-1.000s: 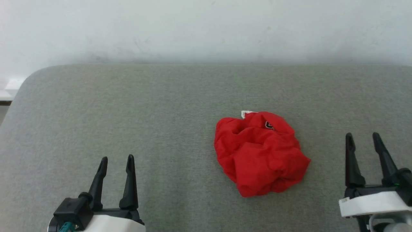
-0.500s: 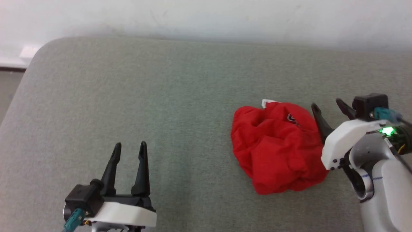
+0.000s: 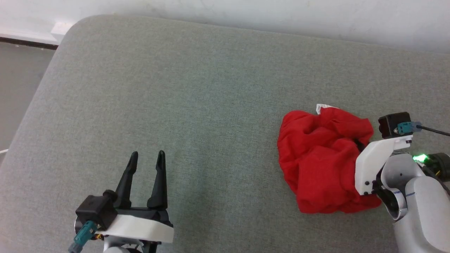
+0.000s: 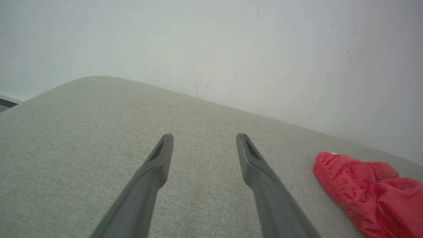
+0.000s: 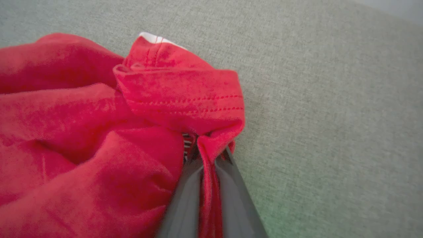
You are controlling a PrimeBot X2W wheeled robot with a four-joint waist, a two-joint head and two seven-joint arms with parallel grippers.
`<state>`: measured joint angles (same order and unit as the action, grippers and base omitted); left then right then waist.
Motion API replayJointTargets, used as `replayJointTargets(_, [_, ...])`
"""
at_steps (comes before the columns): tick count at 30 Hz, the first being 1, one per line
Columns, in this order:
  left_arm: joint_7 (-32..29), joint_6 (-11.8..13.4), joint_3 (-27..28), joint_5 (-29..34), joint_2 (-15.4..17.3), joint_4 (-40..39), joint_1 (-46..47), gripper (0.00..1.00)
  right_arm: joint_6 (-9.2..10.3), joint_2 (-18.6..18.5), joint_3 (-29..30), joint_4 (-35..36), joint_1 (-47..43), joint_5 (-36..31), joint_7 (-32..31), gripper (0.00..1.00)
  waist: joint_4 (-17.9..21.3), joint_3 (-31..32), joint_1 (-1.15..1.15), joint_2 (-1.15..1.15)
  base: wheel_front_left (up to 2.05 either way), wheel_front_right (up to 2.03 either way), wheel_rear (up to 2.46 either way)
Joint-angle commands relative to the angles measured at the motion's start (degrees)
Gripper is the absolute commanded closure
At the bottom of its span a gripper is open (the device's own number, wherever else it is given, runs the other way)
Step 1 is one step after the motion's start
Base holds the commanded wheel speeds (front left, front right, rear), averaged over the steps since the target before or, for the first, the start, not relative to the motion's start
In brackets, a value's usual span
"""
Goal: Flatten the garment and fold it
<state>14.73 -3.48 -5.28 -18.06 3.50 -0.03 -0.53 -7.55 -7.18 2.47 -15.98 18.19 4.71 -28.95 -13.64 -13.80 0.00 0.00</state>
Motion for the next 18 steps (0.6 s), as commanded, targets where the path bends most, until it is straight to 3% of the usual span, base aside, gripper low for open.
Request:
replayJointTargets(1, [0.3, -0.4, 0.5, 0.3, -0.4, 0.3, 0.9, 0.00, 0.06, 0.3, 0.6, -0.6, 0.9, -0.6, 1.4, 1.00, 0.1, 0.1, 0.00, 0.00, 0.00, 0.00, 0.00])
replayJointTargets(10, [0.3, -0.3, 1.7, 1.1, -0.6, 0.7, -0.6, 0.00, 0.06, 0.0, 6.4, 6.8, 2.1, -2.7, 8.3, 1.00, 3.1, 3.2, 0.00, 0.00, 0.00, 0.00, 0.00])
replayJointTargets(18, [0.3, -0.4, 1.5, 1.2, -0.6, 0.8, -2.0, 0.00, 0.06, 3.4, 22.7, 16.0, -15.1, -6.9, 5.7, 1.00, 4.1, 4.1, 0.00, 0.00, 0.00, 0.00, 0.00])
